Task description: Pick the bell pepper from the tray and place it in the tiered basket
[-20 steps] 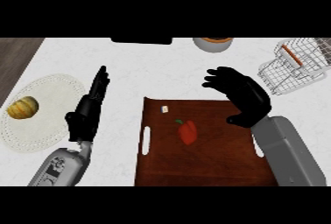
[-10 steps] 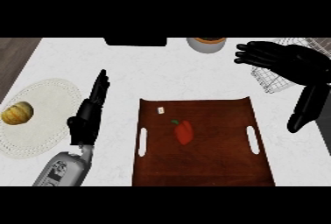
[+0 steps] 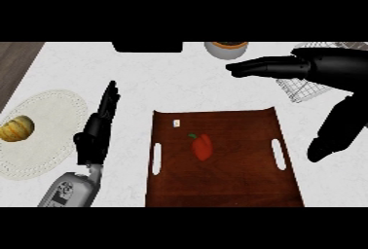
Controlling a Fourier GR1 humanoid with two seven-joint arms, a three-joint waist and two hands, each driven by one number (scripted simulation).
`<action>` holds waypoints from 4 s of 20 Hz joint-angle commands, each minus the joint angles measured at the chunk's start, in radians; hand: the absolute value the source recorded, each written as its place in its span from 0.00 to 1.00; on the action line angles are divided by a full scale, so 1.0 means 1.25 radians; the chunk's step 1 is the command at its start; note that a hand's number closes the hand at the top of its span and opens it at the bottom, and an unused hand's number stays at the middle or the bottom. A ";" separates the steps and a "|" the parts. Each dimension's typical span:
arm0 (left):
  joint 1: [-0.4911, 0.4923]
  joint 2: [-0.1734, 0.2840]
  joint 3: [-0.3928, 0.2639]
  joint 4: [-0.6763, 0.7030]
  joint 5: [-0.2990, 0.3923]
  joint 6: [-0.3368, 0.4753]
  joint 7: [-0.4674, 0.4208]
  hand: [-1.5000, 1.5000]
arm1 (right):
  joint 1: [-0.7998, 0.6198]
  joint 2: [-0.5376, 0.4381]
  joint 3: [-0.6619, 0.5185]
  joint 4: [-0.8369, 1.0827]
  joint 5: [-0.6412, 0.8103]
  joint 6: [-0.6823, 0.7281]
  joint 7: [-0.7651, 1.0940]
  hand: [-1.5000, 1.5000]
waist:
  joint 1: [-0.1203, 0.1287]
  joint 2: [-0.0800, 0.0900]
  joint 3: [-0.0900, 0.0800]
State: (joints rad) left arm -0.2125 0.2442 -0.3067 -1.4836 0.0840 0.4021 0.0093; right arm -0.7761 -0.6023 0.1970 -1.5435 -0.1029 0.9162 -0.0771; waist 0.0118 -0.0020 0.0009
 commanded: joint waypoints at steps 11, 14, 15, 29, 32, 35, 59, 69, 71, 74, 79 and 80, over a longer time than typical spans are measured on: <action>0.047 -0.028 0.011 -0.037 -0.047 -0.028 -0.004 0.50 | 0.067 0.152 0.159 -0.127 0.334 -0.058 0.037 0.00 | -0.004 0.002 -0.001; 0.051 -0.039 0.019 -0.036 -0.058 -0.028 0.002 0.50 | 0.069 0.123 0.124 -0.170 0.289 0.041 0.093 0.00 | -0.008 0.000 -0.001; -0.033 -0.027 0.061 0.014 -0.037 -0.053 0.020 0.50 | 0.041 0.167 0.160 -0.139 0.319 0.020 0.129 0.00 | -0.009 0.002 -0.001; 0.029 -0.063 0.070 -0.062 -0.091 -0.061 0.063 0.50 | 0.140 0.146 0.205 -0.161 0.572 -0.014 0.021 0.00 | -0.005 0.002 0.000; 0.017 -0.072 0.072 -0.061 -0.095 -0.070 0.067 0.50 | 0.131 0.084 0.186 -0.130 0.610 -0.025 -0.074 0.00 | -0.005 0.002 0.000; 0.029 -0.066 0.097 -0.061 -0.084 -0.097 0.057 0.50 | 0.075 0.150 0.172 -0.083 0.630 0.001 -0.056 0.00 | -0.003 0.002 -0.001; 0.077 -0.157 0.070 -0.078 -0.195 -0.073 0.041 0.50 | 0.148 0.246 0.204 0.105 0.923 -0.211 -0.231 0.00 | -0.006 0.002 -0.001; 0.061 -0.127 0.157 -0.051 -0.136 -0.153 0.018 0.50 | 0.155 0.207 0.149 0.114 0.943 -0.193 -0.363 0.00 | -0.008 0.001 -0.001; 0.073 -0.123 0.150 -0.084 -0.148 -0.159 0.045 0.50 | 0.144 0.307 0.186 0.148 0.978 -0.199 -0.294 0.00 | -0.005 0.001 -0.001; 0.085 -0.147 0.137 -0.068 -0.172 -0.140 0.013 0.50 | 0.131 0.311 0.172 0.224 0.996 -0.246 -0.327 0.00 | -0.004 0.002 -0.001; 0.061 -0.146 0.153 -0.050 -0.180 -0.150 0.012 0.50 | 0.153 0.368 0.197 0.189 1.030 -0.199 -0.271 0.00 | -0.006 0.002 -0.001; 0.068 -0.146 0.156 -0.069 -0.167 -0.162 0.028 0.50 | 0.165 0.356 0.188 0.231 1.044 -0.255 -0.296 0.00 | -0.006 0.002 -0.001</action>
State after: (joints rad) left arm -0.1307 0.0702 -0.1134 -1.5505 -0.1195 0.2051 0.0275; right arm -0.5769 -0.1778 0.4372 -1.3118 1.1644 0.6286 -0.4205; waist 0.0038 -0.0001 -0.0001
